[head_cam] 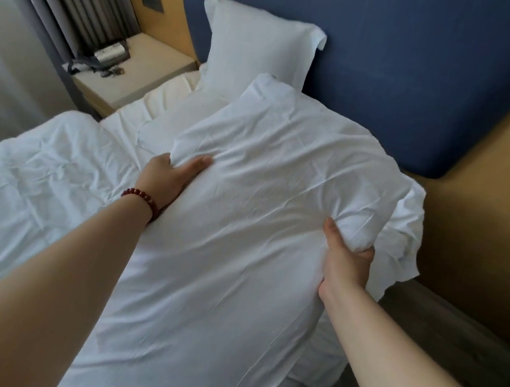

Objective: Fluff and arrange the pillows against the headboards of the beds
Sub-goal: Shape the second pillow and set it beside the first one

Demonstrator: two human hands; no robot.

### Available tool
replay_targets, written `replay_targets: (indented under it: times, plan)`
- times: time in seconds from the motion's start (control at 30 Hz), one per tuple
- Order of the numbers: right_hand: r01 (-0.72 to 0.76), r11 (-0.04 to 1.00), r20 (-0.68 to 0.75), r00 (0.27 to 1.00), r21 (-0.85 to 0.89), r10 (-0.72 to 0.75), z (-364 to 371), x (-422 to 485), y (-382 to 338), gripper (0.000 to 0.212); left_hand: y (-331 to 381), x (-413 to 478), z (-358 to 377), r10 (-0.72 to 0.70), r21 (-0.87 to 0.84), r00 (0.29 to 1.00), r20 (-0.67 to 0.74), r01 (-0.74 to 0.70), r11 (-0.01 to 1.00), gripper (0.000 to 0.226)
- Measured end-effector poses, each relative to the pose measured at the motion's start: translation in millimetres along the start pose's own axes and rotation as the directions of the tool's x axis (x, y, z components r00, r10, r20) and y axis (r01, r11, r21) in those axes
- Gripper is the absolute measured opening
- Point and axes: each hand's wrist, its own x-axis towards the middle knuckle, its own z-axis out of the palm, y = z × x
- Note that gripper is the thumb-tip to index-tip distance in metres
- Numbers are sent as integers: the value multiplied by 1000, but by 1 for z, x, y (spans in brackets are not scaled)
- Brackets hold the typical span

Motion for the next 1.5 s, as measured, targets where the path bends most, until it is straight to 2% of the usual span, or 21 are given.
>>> replay_targets:
  times: [0.07, 0.2, 0.37, 0.43, 0.67, 0.77, 0.9, 1.03, 1.1, 1.33, 1.43, 1.5]
  plan:
    - [74, 996, 35, 997, 41, -75, -12, -4, -28, 100, 27, -8, -4, 58, -14, 998, -34, -59, 998, 76]
    - [242, 964, 60, 967, 107, -249, -29, 3, -93, 100, 77, -17, 0, 135, -91, 987, -87, -143, 986, 63]
    - [415, 899, 75, 901, 142, -428, -41, 41, -161, 119, 124, -14, 36, 161, -231, 973, -166, -197, 953, 50]
    - [466, 870, 73, 874, 158, -481, -44, 66, -183, 120, 143, -5, 57, 168, -266, 967, -193, -217, 939, 48]
    - [526, 832, 52, 839, 174, -541, -42, 159, -250, 110, 219, 54, 123, 176, -296, 947, -268, -255, 921, 59]
    - [541, 823, 46, 830, 170, -555, -40, 195, -267, 110, 241, 78, 150, 171, -283, 941, -292, -256, 924, 48]
    - [561, 815, 58, 818, 146, -573, -36, 234, -276, 107, 256, 109, 183, 197, -231, 939, -283, -266, 936, 32]
    - [592, 805, 58, 805, -25, -590, -28, 270, -276, 105, 265, 149, 208, 215, -153, 933, -287, -266, 952, 32]
    - [591, 802, 118, 805, -88, -581, -23, 288, -275, 108, 264, 169, 221, 215, -143, 936, -279, -262, 955, 32]
    - [624, 747, 267, 778, -230, -569, -7, 339, -247, 112, 219, 232, 268, 214, -128, 939, -268, -255, 958, 40]
    - [648, 722, 274, 760, -244, -590, 0, 354, -223, 110, 192, 255, 285, 269, -167, 935, -232, -311, 936, 44]
    - [651, 714, 244, 759, -257, -604, 5, 361, -204, 107, 175, 266, 295, 324, -195, 926, -195, -360, 912, 39]
